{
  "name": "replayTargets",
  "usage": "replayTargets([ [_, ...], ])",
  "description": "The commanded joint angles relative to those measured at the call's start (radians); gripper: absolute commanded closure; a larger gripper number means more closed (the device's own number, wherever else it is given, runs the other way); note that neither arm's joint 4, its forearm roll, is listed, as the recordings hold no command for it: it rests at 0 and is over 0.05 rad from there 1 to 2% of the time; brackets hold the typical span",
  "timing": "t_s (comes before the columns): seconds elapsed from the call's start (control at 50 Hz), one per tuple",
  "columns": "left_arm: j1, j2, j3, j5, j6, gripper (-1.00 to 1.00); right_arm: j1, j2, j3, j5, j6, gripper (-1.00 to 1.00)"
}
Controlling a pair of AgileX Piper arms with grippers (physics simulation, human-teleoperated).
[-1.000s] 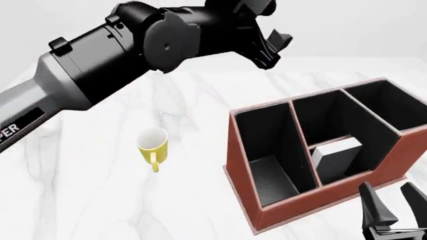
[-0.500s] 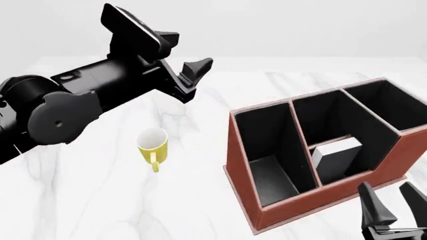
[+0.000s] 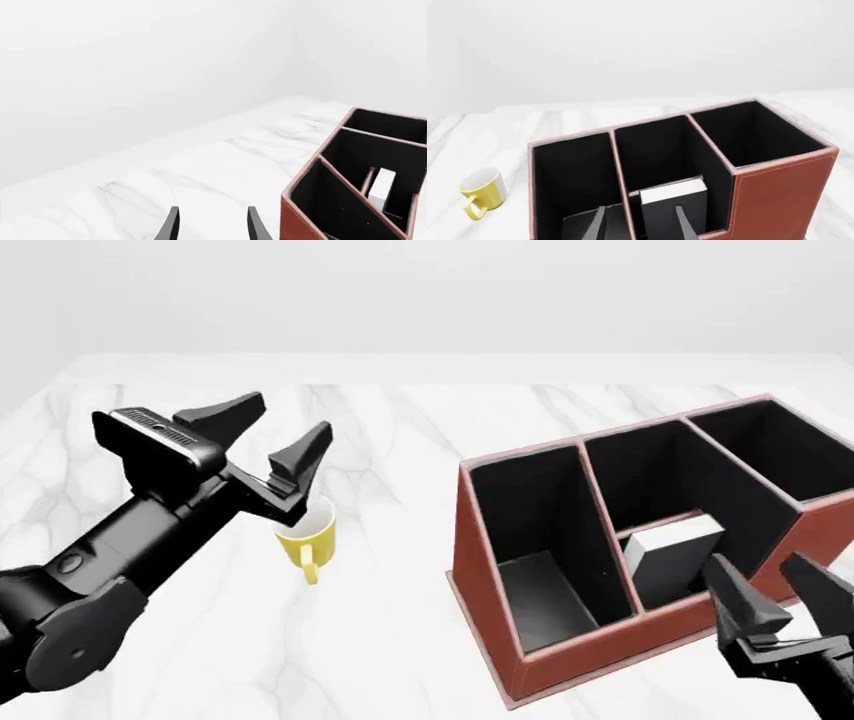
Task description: Pick up the book and place it in the back compartment of the caddy.
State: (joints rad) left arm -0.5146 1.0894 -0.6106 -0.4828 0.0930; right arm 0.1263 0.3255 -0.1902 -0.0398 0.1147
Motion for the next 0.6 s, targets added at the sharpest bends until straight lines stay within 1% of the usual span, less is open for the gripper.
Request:
replayTargets([
  [0.02, 0.049, 0.011, 0.112, -0.146, -0.056, -1.0, 0.077, -0.01, -0.344, 0.226, -0.009, -1.0],
  [0.04, 0.05, 0.017, 0.121, -0.16, -0.057, -1.0, 0.089, -0.028, -0.434, 0.288, -0.02, -1.0],
  [0.06, 0.05, 0.017, 0.121, -0.16, -0.057, -1.0, 0.089, -0.028, -0.435, 0.289, -0.02, -1.0],
  [0.08, 0.051, 0.021, 0.128, -0.169, -0.06, -1.0, 0.093, -0.042, -0.498, 0.33, -0.032, -1.0],
  [0.12, 0.053, 0.033, 0.136, -0.186, -0.064, -1.0, 0.107, -0.065, -0.611, 0.409, -0.038, -1.0],
  [0.16, 0.052, 0.045, 0.141, -0.198, -0.066, -1.0, 0.125, -0.084, -0.7, 0.472, -0.056, -1.0],
  [0.18, 0.052, 0.046, 0.141, -0.198, -0.066, -1.0, 0.125, -0.084, -0.701, 0.472, -0.056, -1.0],
  [0.2, 0.052, 0.059, 0.143, -0.21, -0.073, -1.0, 0.143, -0.1, -0.81, 0.539, -0.085, -1.0],
  [0.22, 0.052, 0.06, 0.143, -0.21, -0.073, -1.0, 0.143, -0.1, -0.812, 0.541, -0.085, -1.0],
  [0.24, 0.05, 0.066, 0.144, -0.214, -0.074, -1.0, 0.152, -0.103, -0.914, 0.59, -0.101, -1.0],
  [0.26, 0.047, 0.073, 0.145, -0.22, -0.076, -1.0, 0.152, -0.102, -0.916, 0.591, -0.101, -1.0],
  [0.28, 0.047, 0.079, 0.144, -0.223, -0.078, -1.0, 0.149, -0.1, -0.953, 0.607, -0.105, -1.0],
  [0.3, 0.044, 0.088, 0.145, -0.228, -0.077, -1.0, 0.147, -0.092, -1.047, 0.643, -0.118, -1.0],
  [0.36, 0.043, 0.097, 0.15, -0.236, -0.077, -1.0, 0.148, -0.089, -1.182, 0.678, -0.162, -1.0],
  [0.38, 0.043, 0.097, 0.15, -0.236, -0.077, -1.0, 0.148, -0.089, -1.183, 0.678, -0.162, -1.0],
  [0.4, 0.045, 0.105, 0.153, -0.244, -0.082, -1.0, 0.153, -0.066, -1.283, 0.719, -0.132, -1.0],
  [0.42, 0.045, 0.105, 0.153, -0.245, -0.082, -1.0, 0.153, -0.065, -1.286, 0.72, -0.132, -1.0],
  [0.44, 0.046, 0.107, 0.154, -0.247, -0.081, -1.0, 0.154, -0.05, -1.327, 0.741, -0.109, -1.0],
  [0.46, 0.047, 0.11, 0.154, -0.248, -0.083, -1.0, 0.144, -0.041, -1.364, 0.754, -0.098, -1.0],
  [0.5, 0.046, 0.114, 0.155, -0.252, -0.086, -1.0, 0.118, -0.039, -1.438, 0.77, -0.109, -1.0],
  [0.56, 0.039, 0.119, 0.157, -0.255, -0.089, -1.0, 0.077, -0.032, -1.545, 0.812, -0.09, -1.0],
  [0.6, 0.038, 0.127, 0.159, -0.262, -0.087, -1.0, 0.061, -0.039, -1.574, 0.829, -0.076, -1.0],
])
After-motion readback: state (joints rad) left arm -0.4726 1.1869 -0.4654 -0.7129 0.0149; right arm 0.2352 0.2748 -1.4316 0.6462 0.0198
